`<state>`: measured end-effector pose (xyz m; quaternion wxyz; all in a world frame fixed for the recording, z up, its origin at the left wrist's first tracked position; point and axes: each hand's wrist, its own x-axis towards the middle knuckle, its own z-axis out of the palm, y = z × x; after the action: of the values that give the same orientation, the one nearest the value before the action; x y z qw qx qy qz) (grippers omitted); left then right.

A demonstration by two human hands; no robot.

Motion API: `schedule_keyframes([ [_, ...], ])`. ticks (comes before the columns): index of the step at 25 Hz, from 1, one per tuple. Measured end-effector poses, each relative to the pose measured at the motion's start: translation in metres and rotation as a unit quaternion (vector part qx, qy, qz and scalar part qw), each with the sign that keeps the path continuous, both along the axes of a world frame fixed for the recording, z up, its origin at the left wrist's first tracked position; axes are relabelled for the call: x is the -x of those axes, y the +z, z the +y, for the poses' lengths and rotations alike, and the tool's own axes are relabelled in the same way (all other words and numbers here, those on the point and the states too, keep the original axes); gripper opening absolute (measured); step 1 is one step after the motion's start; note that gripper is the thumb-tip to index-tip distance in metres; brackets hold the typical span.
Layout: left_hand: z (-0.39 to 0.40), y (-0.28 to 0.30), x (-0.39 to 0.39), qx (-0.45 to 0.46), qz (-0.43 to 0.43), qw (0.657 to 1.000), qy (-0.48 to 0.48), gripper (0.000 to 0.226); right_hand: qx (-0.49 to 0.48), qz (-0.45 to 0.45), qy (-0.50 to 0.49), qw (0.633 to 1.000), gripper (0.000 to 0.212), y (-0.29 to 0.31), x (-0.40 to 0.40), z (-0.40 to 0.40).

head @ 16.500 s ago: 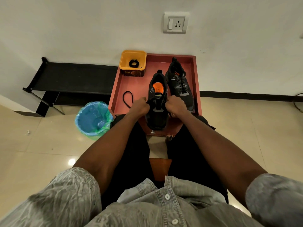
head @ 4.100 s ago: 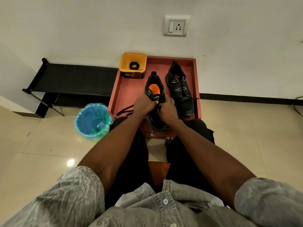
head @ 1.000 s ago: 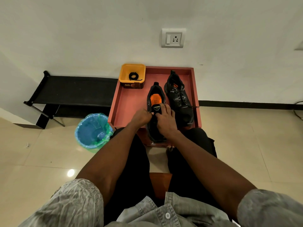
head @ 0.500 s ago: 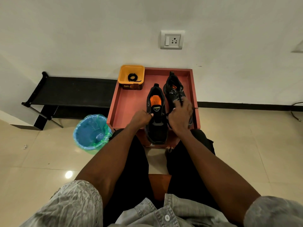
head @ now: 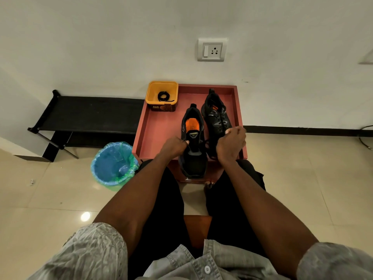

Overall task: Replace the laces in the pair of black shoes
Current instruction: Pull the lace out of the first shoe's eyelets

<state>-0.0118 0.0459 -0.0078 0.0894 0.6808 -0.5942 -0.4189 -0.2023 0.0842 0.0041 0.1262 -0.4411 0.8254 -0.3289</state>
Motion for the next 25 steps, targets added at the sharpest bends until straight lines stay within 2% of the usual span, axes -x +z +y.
schedule_keyframes([
  [1,0.000,-0.001,0.001,0.000,0.002,1.000,-0.001,0.047,-0.009,-0.012,-0.041,0.999,0.035,0.004,0.006,-0.001],
  [3,0.002,-0.001,0.003,-0.001,0.005,1.000,0.001,0.046,-0.014,0.025,-0.005,1.000,0.036,0.007,0.004,-0.002],
  [5,0.002,0.000,0.004,0.000,0.007,1.000,0.005,0.046,-0.013,0.098,0.157,0.983,0.038,0.005,-0.015,0.001],
  [7,0.003,0.001,0.004,0.006,0.000,1.000,-0.002,0.047,-0.049,0.170,0.318,0.932,0.037,-0.002,-0.036,0.005],
  [8,0.003,0.002,0.004,0.009,-0.005,1.000,-0.004,0.047,-0.070,0.195,0.360,0.909,0.036,-0.006,-0.042,0.006],
  [10,0.005,0.004,0.005,0.011,-0.010,1.000,0.000,0.046,-0.093,0.214,0.380,0.895,0.032,-0.012,-0.046,0.006],
  [14,0.005,0.004,0.007,0.013,-0.004,1.000,0.006,0.047,-0.098,0.200,0.389,0.894,0.032,-0.012,-0.045,0.004],
  [16,0.004,0.001,0.005,0.005,-0.002,1.000,0.004,0.046,-0.068,0.113,0.342,0.930,0.024,-0.007,-0.041,0.003],
  [19,0.004,-0.002,0.004,0.000,0.015,1.000,0.019,0.045,-0.006,-0.054,0.147,0.988,0.021,0.004,-0.028,0.004],
  [21,0.005,-0.003,0.005,0.007,0.021,0.999,0.028,0.045,0.043,-0.158,-0.009,0.986,0.024,0.013,-0.013,0.003],
  [23,0.007,-0.005,0.005,0.012,0.025,0.999,0.037,0.048,0.073,-0.260,-0.109,0.957,0.020,0.022,-0.002,0.002],
  [24,0.008,-0.005,0.006,0.013,0.028,0.999,0.041,0.049,0.053,-0.285,-0.091,0.953,0.017,0.025,0.002,0.004],
  [25,0.009,-0.005,0.007,0.014,0.029,0.999,0.042,0.049,0.000,-0.299,-0.021,0.954,0.016,0.028,0.005,0.006],
])
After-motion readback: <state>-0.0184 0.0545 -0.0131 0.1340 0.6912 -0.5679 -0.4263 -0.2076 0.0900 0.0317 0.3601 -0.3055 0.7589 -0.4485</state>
